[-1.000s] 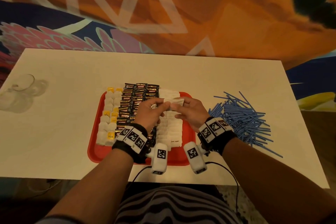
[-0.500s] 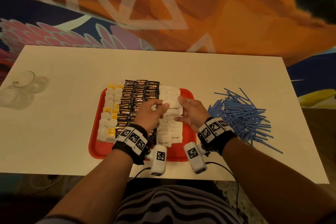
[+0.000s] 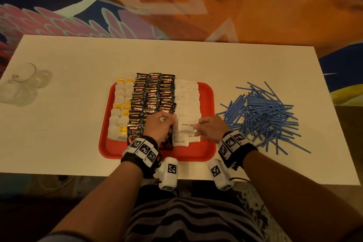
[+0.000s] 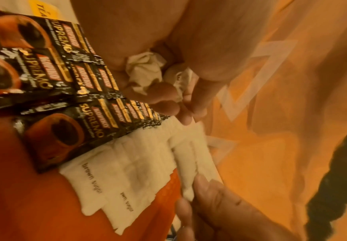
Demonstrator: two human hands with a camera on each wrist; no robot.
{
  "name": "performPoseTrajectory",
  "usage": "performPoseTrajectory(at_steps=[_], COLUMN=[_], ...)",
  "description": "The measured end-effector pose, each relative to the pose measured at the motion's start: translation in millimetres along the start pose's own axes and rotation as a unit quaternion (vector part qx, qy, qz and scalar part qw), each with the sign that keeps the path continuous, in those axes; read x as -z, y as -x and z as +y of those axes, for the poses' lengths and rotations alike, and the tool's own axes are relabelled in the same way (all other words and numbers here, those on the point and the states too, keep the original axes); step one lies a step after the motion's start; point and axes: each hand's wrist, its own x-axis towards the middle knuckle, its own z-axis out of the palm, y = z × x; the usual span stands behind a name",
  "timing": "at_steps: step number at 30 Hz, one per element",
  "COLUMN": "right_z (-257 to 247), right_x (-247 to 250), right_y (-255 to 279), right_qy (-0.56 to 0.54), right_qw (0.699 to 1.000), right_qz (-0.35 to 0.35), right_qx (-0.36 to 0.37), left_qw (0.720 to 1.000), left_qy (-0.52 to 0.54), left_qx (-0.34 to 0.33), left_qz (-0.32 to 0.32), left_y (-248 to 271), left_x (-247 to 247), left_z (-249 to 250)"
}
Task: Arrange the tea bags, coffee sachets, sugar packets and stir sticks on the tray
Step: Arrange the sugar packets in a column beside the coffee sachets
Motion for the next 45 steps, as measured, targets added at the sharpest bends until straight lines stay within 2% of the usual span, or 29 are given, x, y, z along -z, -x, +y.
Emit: performPoseTrajectory(at_steps=[4, 12, 20, 23, 25, 27, 30, 40, 45], right_z=[29.8, 55.9, 57.7, 55.7, 56.6, 57.6, 58.4, 58.6, 20.5], right_x=[0.9, -15.1, -29.5, -29.1, -30.9, -34.7, -43.0, -37.2, -28.0], right_y=[-5.7, -14.7, -19.7, -12.6, -10.7, -11.7, -16.3, -19.0, -3.5], right_qy=[0.107, 0.103, 0.270, 0.293, 0.303, 0.326, 0.386, 0.316, 0.160], right_qw=[0.994, 0.991, 0.954, 0.946, 0.944, 0.940, 0.919, 0.944, 0.979], right_qz=[0.007, 0.029, 0.090, 0.113, 0.121, 0.096, 0.039, 0.032, 0.041], right_qx=[-0.013, -0.082, -0.097, -0.079, -0.042, 0.013, 0.069, 0.088, 0.120], left_qw=[0.999, 0.997, 0.998, 0.998, 0.997, 0.997, 0.996, 0.984, 0.966], left_qy=[0.009, -0.021, 0.014, 0.018, 0.023, 0.025, 0.032, 0.137, 0.205], left_qx=[0.041, 0.070, 0.067, 0.066, 0.067, 0.070, 0.080, 0.111, 0.147], left_qz=[-0.002, -0.010, 0.000, 0.001, 0.006, 0.010, 0.008, -0.004, -0.048], left_y=[7.1, 15.7, 22.7, 22.0, 21.5, 20.7, 19.6, 13.6, 8.8], left_x=[7.4, 17.6, 20.1, 21.2, 21.8, 22.6, 24.0, 24.6, 15.2], left_z=[-15.0, -33.1, -37.5, -38.6, -38.6, -38.6, -38.5, -35.5, -9.6])
